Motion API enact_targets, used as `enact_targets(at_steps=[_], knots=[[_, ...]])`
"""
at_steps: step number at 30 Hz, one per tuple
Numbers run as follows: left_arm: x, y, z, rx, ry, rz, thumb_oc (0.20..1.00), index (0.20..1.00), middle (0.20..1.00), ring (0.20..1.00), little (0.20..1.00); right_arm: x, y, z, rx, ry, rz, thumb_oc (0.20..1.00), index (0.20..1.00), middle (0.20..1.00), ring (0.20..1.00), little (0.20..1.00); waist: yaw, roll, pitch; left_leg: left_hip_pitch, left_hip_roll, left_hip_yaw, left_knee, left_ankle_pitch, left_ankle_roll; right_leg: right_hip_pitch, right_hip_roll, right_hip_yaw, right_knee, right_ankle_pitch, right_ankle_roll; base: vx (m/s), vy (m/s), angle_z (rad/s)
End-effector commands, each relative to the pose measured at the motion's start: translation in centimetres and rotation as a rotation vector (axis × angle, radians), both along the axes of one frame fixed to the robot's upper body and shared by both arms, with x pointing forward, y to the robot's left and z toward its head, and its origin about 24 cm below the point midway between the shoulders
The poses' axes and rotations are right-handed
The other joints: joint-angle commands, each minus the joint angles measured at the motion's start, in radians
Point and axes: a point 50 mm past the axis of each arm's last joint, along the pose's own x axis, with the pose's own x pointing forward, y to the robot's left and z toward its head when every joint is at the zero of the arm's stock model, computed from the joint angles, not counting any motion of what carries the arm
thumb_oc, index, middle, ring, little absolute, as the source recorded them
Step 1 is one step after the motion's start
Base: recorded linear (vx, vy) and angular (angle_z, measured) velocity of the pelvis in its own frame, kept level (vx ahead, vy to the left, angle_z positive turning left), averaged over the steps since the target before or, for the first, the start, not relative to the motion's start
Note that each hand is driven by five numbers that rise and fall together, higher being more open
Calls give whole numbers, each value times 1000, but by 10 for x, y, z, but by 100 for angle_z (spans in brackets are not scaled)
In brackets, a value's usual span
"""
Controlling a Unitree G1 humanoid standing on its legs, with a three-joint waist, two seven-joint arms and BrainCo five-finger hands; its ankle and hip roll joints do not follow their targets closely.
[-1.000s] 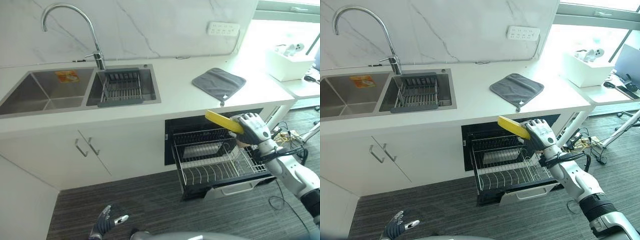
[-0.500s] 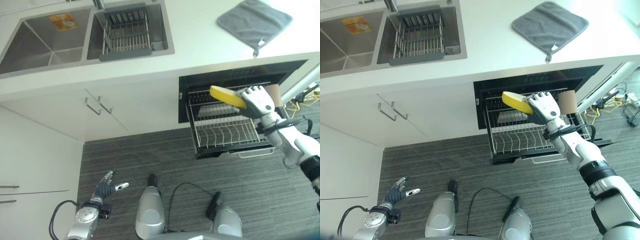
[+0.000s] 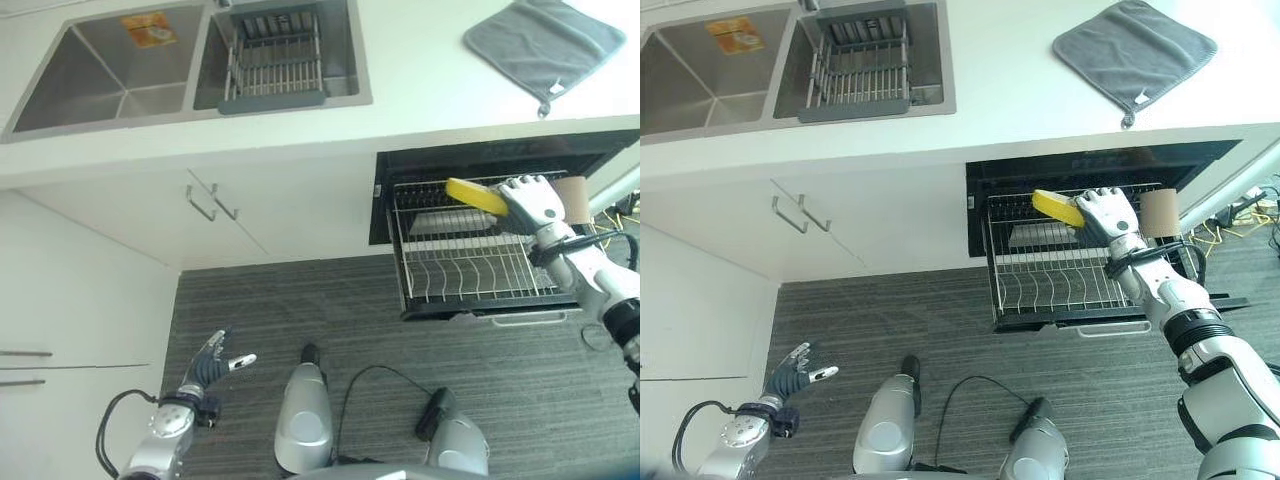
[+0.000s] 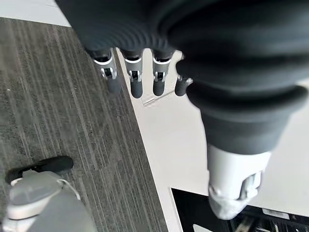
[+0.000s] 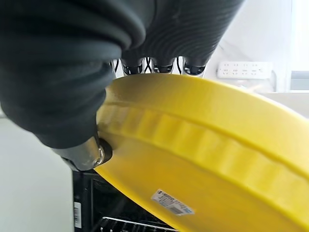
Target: Place the dishes in the dishwasher.
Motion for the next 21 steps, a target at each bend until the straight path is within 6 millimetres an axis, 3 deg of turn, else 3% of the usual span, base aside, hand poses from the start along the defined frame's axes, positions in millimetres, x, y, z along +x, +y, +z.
enact_targets(at_steps=[1,9,21], knots=[[-2,5,10,34,-30,-44,1000,1000,1000,1000,1000,13,5,48,37,-189,5,200,200,200,200,200,20,-7,-41,-9,30,-42,51,-16,-13,0,-7,24,92,-47,10,0,0,0],[7,-2,12,16,-60,-62,1000,1000,1000,1000,1000,18,-7,42,-7,-125,-68,200,200,200,200,200,29,10,-29,-23,32,-47,57,-10,-13,-15,-25,21,100,-40,15,1,-3,1],[21,-8,24,-27,-129,-62,1000,1000,1000,1000,1000,29,-7,73,-31,-193,-100,200,200,200,200,200,29,59,41,-139,23,-67,90,-3,-11,-175,-71,66,182,-37,25,-72,10,-1]])
